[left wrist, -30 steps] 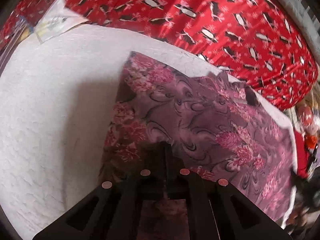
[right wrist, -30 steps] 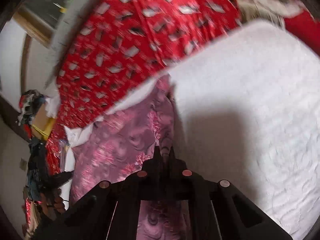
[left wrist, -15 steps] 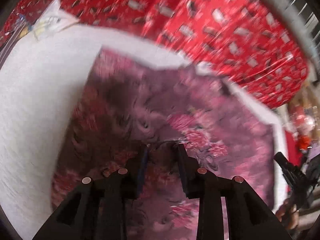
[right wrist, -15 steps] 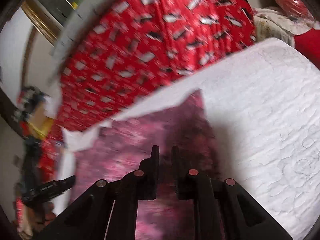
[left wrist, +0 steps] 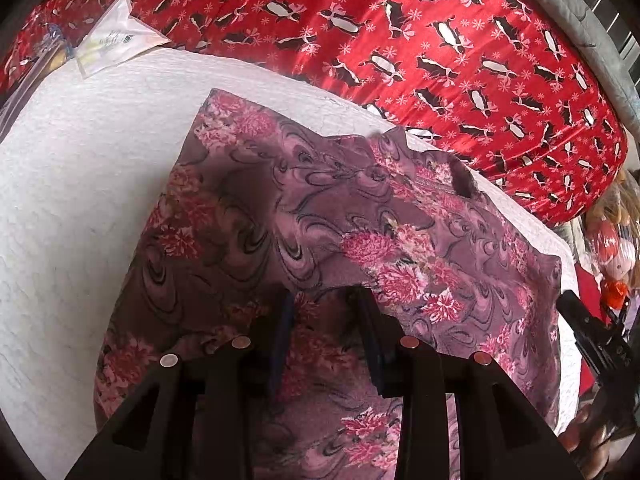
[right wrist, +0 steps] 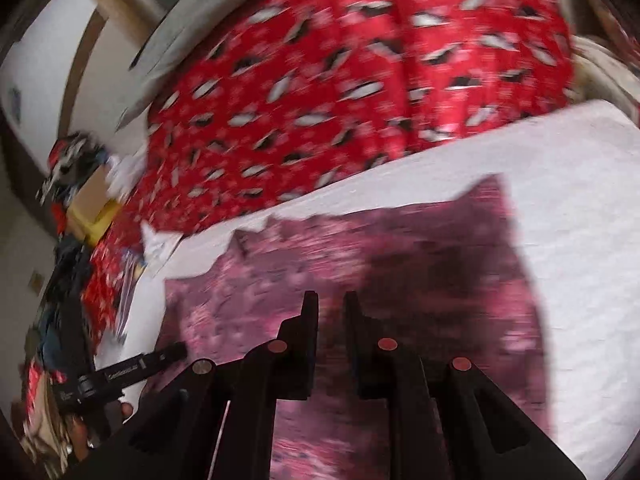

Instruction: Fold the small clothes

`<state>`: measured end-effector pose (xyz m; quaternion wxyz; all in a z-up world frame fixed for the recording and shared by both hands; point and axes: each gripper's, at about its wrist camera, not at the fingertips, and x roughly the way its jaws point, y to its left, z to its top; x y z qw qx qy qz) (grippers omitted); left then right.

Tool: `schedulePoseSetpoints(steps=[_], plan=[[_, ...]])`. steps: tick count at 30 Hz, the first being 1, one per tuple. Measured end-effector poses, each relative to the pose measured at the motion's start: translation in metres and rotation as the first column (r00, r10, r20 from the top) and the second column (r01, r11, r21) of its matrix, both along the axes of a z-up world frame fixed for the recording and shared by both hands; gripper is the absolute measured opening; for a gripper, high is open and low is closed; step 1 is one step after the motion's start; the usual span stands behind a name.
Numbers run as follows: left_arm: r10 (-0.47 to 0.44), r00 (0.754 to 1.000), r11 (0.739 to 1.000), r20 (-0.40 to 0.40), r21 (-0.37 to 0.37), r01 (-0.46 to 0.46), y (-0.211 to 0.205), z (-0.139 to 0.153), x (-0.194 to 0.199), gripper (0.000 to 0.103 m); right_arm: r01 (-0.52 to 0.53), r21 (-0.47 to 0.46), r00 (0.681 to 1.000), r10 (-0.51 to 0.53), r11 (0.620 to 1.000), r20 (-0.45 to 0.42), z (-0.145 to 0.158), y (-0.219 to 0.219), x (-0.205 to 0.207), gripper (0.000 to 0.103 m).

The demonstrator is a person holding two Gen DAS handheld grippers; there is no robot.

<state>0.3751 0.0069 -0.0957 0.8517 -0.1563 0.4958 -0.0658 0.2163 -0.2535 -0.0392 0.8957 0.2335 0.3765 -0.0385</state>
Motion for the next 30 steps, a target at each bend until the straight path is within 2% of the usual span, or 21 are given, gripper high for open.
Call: schedulePoseSetpoints(steps=[3, 4, 5, 6, 7, 8, 10, 12, 14, 16, 18, 19, 20, 21, 22, 23, 26, 27, 28, 29, 30], plan=[[0.000, 1.000, 1.000, -0.002, -0.003, 0.000, 0.002, 0.003, -0.002, 0.033, -0.045, -0.004, 0.999, 0.045, 0.999, -0.019, -0.018, 0.019, 0.015, 0.021], [-0.002, 1.000, 1.000, -0.004, -0.006, 0.002, 0.003, 0.003, -0.002, 0.033, -0.060, -0.011, 0.997, 0.060, 0.998, -0.048, -0.028, 0.024, 0.019, 0.025], [-0.005, 1.000, 1.000, -0.006, -0.010, 0.005, 0.004, 0.004, -0.002, 0.033, -0.089, -0.034, 0.988, 0.084, 0.995, -0.129, -0.046, 0.030, 0.025, 0.025], [-0.009, 1.000, 1.000, -0.010, -0.014, 0.009, 0.006, 0.006, -0.002, 0.033, -0.106, -0.063, 0.985, 0.096, 0.992, -0.146, -0.053, 0.033, 0.024, 0.025], [-0.014, 1.000, 1.000, -0.013, -0.025, 0.014, 0.009, 0.009, -0.002, 0.033, -0.113, -0.077, 0.988, 0.104, 0.991, -0.115, -0.049, 0.034, 0.020, 0.024], [-0.013, 1.000, 0.999, -0.009, -0.038, 0.013, 0.014, 0.013, -0.002, 0.033, -0.120, -0.065, 0.986, 0.112, 0.991, -0.121, -0.046, 0.032, 0.020, 0.024], [0.005, 1.000, 0.998, 0.018, -0.062, -0.004, 0.026, 0.023, 0.003, 0.033, -0.089, -0.009, 0.990, 0.088, 0.996, -0.109, -0.037, 0.015, 0.017, 0.023], [0.021, 0.999, 0.998, 0.033, -0.063, -0.019, 0.033, 0.033, 0.011, 0.033, 0.009, -0.015, 0.998, -0.010, 1.000, -0.060, -0.023, -0.015, 0.011, 0.027], [0.029, 0.998, 0.998, 0.047, -0.054, -0.026, 0.033, 0.040, 0.022, 0.033, 0.087, 0.011, 0.995, -0.087, 0.996, -0.050, -0.019, -0.047, 0.009, 0.027], [0.011, 0.998, 1.000, 0.064, -0.008, -0.011, 0.024, 0.039, 0.036, 0.034, 0.153, 0.021, 0.987, -0.151, 0.988, -0.062, -0.025, -0.073, 0.007, 0.026], [0.013, 0.999, 0.997, 0.039, 0.069, -0.016, 0.017, 0.026, 0.048, 0.034, 0.212, 0.011, 0.971, -0.209, 0.977, -0.115, -0.041, -0.098, 0.003, 0.009], [0.016, 1.000, 0.993, -0.012, 0.118, -0.014, 0.016, 0.010, 0.058, 0.034, 0.224, 0.046, 0.970, -0.219, 0.973, -0.107, -0.045, -0.106, -0.002, 0.000], [0.019, 0.998, 0.992, -0.054, 0.127, -0.013, 0.018, -0.003, 0.065, 0.033, 0.231, 0.089, 0.970, -0.222, 0.969, -0.096, -0.047, -0.112, -0.007, 0.000], [0.024, 0.999, 0.994, -0.040, 0.106, -0.019, 0.022, -0.005, 0.065, 0.032, 0.241, 0.128, 0.969, -0.230, 0.962, -0.093, -0.046, -0.117, -0.011, 0.000], [0.031, 0.999, 0.996, -0.025, 0.089, -0.029, 0.025, 0.000, 0.064, 0.032, 0.248, 0.128, 0.967, -0.238, 0.960, -0.091, -0.042, -0.117, -0.013, 0.002], [0.029, 0.999, 0.997, -0.034, 0.077, -0.026, 0.027, 0.004, 0.064, 0.030, 0.241, 0.124, 0.970, -0.233, 0.963, -0.074, -0.037, -0.115, -0.015, 0.010], [0.059, 0.998, 0.998, -0.003, -0.014, -0.059, 0.039, 0.018, 0.059, 0.030, 0.197, 0.115, 0.979, -0.201, 0.974, 0.026, -0.016, -0.106, -0.022, 0.010], [0.072, 0.997, 0.997, 0.003, -0.014, -0.072, 0.041, 0.018, 0.057, 0.030, 0.192, 0.109, 0.979, -0.198, 0.975, 0.041, -0.015, -0.105, -0.022, 0.010], [0.072, 0.997, 0.997, -0.016, 0.026, -0.072, 0.039, 0.013, 0.058, 0.030, 0.195, 0.098, 0.979, -0.199, 0.976, 0.033, -0.017, -0.103, -0.018, 0.014], [0.061, 0.997, 0.996, -0.051, 0.070, -0.058, 0.036, 0.005, 0.060, 0.030, 0.201, 0.083, 0.979, -0.202, 0.976, 0.001, -0.025, -0.105, -0.013, 0.019], [0.040, 0.996, 0.994, -0.079, 0.103, -0.031, 0.033, -0.003, 0.061, 0.030, 0.214, 0.068, 0.974, -0.207, 0.975, -0.093, -0.041, -0.107, -0.006, 0.015]])
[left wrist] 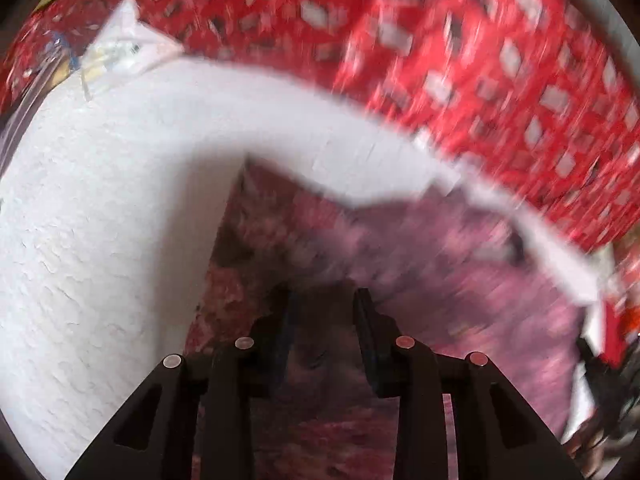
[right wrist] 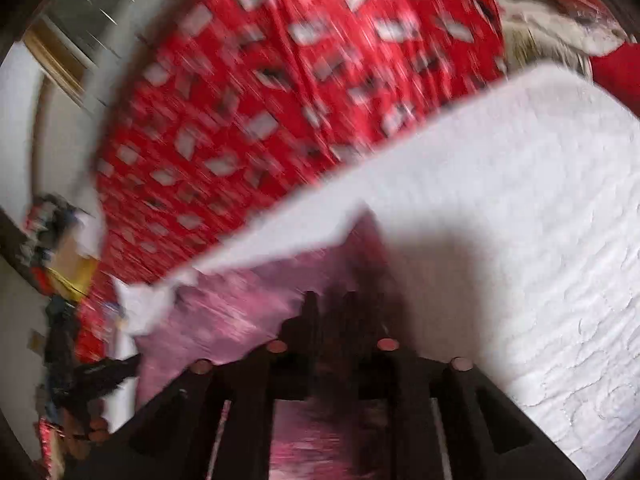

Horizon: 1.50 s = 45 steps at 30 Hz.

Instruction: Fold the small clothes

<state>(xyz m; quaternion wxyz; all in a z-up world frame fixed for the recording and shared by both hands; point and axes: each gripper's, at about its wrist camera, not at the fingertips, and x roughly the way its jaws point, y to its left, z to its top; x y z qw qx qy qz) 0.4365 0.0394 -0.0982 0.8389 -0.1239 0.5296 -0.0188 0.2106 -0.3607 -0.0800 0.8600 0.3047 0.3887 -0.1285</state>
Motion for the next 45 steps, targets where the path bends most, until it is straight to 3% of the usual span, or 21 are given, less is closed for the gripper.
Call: schedulePoseSetpoints(steps=[1, 3, 5, 9, 13, 15, 18, 20, 23, 25, 26, 30, 32, 41, 45], plan=[[-0.019, 1.000, 1.000, 0.022, 0.020, 0.018, -0.001, 0.002, -0.003, 0.030, 0.000, 0.009, 1.000, 0.000, 1.000, -0.009, -0.006, 0.000, 0.002, 0.011], [-0.031, 0.999, 1.000, 0.011, -0.001, 0.031, 0.005, 0.012, -0.007, 0.030, 0.010, 0.012, 0.999, -0.010, 1.000, 0.032, 0.005, 0.001, -0.005, 0.017], [-0.014, 1.000, 0.994, 0.026, -0.112, 0.017, 0.027, 0.030, -0.010, 0.030, -0.008, 0.015, 0.998, 0.007, 1.000, 0.068, 0.016, 0.007, -0.010, 0.018], [0.052, 0.998, 0.979, 0.041, -0.198, -0.043, 0.084, 0.050, -0.016, 0.030, -0.149, -0.016, 0.984, 0.150, 0.989, 0.101, 0.031, 0.040, -0.008, 0.018], [0.131, 0.990, 0.946, -0.043, -0.294, -0.138, 0.140, 0.035, -0.025, 0.031, -0.243, -0.007, 0.969, 0.243, 0.970, 0.047, 0.012, 0.066, 0.001, 0.022], [0.129, 0.987, 0.926, -0.092, -0.345, -0.153, 0.147, 0.025, -0.032, 0.031, -0.251, -0.004, 0.968, 0.251, 0.968, 0.017, -0.004, 0.073, 0.005, 0.021], [0.053, 0.988, 0.895, -0.145, -0.431, -0.111, 0.143, 0.004, -0.044, 0.037, -0.218, 0.023, 0.974, 0.216, 0.976, 0.073, -0.007, 0.071, -0.001, 0.020], [0.007, 0.987, 0.893, -0.160, -0.444, -0.079, 0.138, -0.007, -0.048, 0.041, -0.209, 0.059, 0.975, 0.204, 0.976, 0.089, -0.008, 0.066, -0.003, 0.020], [-0.020, 0.993, 0.891, -0.117, -0.453, -0.035, 0.136, -0.005, -0.054, 0.045, -0.217, 0.048, 0.974, 0.213, 0.975, 0.081, -0.008, 0.069, 0.000, 0.020], [-0.031, 0.992, 0.858, -0.123, -0.512, -0.037, 0.134, -0.007, -0.052, 0.034, -0.216, 0.046, 0.974, 0.212, 0.975, 0.081, -0.008, 0.069, 0.000, 0.020], [-0.029, 0.992, 0.855, -0.125, -0.516, -0.040, 0.133, -0.008, -0.051, 0.017, -0.215, 0.050, 0.974, 0.210, 0.975, 0.083, -0.008, 0.068, 0.000, 0.020], [-0.026, 0.995, 0.889, -0.091, -0.457, -0.018, 0.122, -0.009, -0.050, 0.013, -0.217, 0.069, 0.974, 0.211, 0.974, 0.089, -0.008, 0.066, -0.002, 0.020], [-0.025, 0.997, 0.897, -0.067, -0.443, -0.008, 0.114, -0.002, -0.053, 0.012, -0.223, 0.075, 0.973, 0.217, 0.972, 0.078, -0.004, 0.065, -0.002, 0.020], [-0.003, 0.998, 0.858, 0.060, -0.512, 0.034, 0.094, 0.058, -0.086, 0.011, -0.251, -0.025, 0.965, 0.252, 0.968, 0.073, 0.024, 0.051, -0.037, 0.023], [-0.008, 0.995, 0.841, 0.099, -0.537, 0.060, 0.077, 0.083, -0.103, 0.011, -0.240, -0.009, 0.968, 0.239, 0.971, 0.081, 0.018, 0.034, -0.058, 0.025]])
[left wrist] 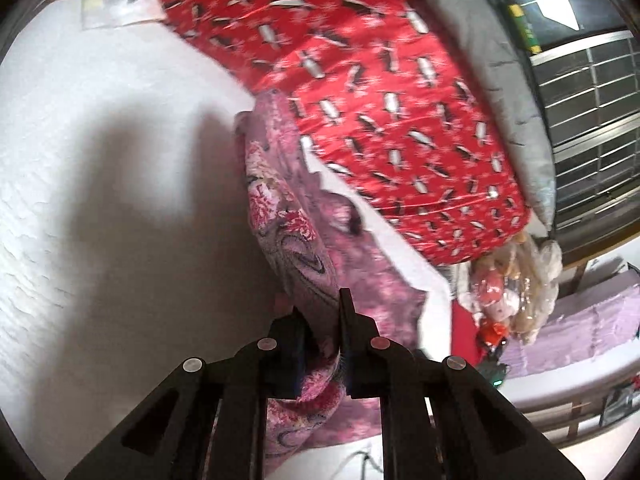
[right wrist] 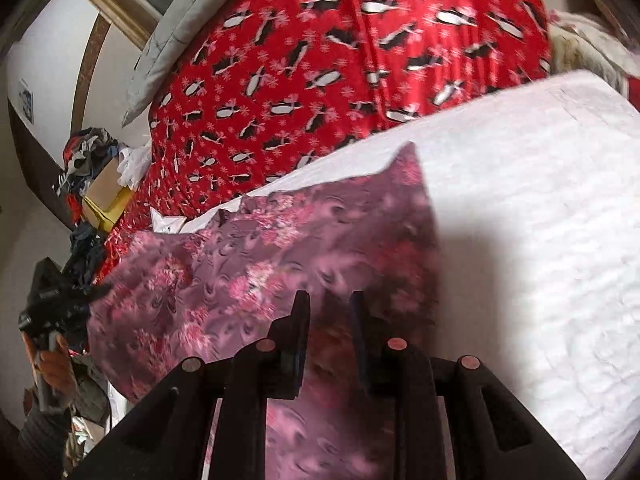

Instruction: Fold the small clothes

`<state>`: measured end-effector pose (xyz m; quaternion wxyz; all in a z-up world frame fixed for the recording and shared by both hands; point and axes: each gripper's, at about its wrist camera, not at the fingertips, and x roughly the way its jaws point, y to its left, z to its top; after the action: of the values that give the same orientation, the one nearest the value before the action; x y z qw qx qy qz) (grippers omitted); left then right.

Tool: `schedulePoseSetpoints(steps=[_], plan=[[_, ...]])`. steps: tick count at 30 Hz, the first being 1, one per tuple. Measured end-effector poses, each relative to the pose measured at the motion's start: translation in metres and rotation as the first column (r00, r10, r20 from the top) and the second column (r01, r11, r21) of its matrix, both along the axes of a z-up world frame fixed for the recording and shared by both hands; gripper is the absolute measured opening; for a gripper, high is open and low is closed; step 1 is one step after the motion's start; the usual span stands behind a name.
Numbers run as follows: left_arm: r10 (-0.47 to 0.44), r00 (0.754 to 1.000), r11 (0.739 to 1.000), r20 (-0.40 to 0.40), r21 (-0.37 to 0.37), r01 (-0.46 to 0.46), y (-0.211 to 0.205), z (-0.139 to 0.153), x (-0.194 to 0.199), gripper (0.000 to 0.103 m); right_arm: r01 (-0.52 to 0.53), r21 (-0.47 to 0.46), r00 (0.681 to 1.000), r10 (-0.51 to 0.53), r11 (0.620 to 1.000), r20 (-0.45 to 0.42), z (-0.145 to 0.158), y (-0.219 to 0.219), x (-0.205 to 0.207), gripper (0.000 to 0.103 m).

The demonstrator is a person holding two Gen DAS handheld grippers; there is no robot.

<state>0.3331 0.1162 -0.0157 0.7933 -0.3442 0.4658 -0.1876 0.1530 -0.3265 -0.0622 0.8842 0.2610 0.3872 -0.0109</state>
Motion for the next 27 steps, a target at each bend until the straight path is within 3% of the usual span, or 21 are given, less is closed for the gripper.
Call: schedulePoseSetpoints(steps=[3, 6, 8, 16, 21, 27], plan=[[-0.011, 1.000, 1.000, 0.014, -0.004, 0.011, -0.018, 0.009, -0.006, 0.011, 0.005, 0.040, 1.000, -0.004, 0.999, -0.018, -0.020, -0.011, -0.008, 0.025], [-0.029, 0.999, 0.999, 0.019, -0.014, 0.029, -0.045, 0.016, -0.009, 0.011, 0.022, 0.130, 0.997, -0.032, 0.991, 0.071, -0.033, -0.023, -0.023, 0.019], [-0.044, 0.999, 0.999, 0.023, -0.017, 0.044, -0.064, 0.019, -0.006, 0.011, 0.035, 0.156, 0.995, -0.048, 0.987, 0.084, -0.036, -0.028, -0.026, 0.013], [-0.128, 0.991, 0.991, 0.027, -0.033, 0.129, -0.151, 0.019, 0.014, 0.011, 0.024, 0.202, 0.992, -0.049, 0.979, 0.118, -0.041, -0.034, -0.030, 0.013], [-0.190, 0.982, 0.982, -0.014, -0.013, 0.190, -0.213, -0.007, 0.035, 0.011, 0.018, 0.230, 0.990, -0.050, 0.973, 0.135, -0.043, -0.036, -0.033, 0.013], [-0.236, 0.961, 0.969, -0.145, 0.038, 0.244, -0.278, -0.068, 0.065, 0.013, 0.011, 0.257, 0.987, -0.052, 0.966, 0.153, -0.044, -0.039, -0.034, 0.013]])
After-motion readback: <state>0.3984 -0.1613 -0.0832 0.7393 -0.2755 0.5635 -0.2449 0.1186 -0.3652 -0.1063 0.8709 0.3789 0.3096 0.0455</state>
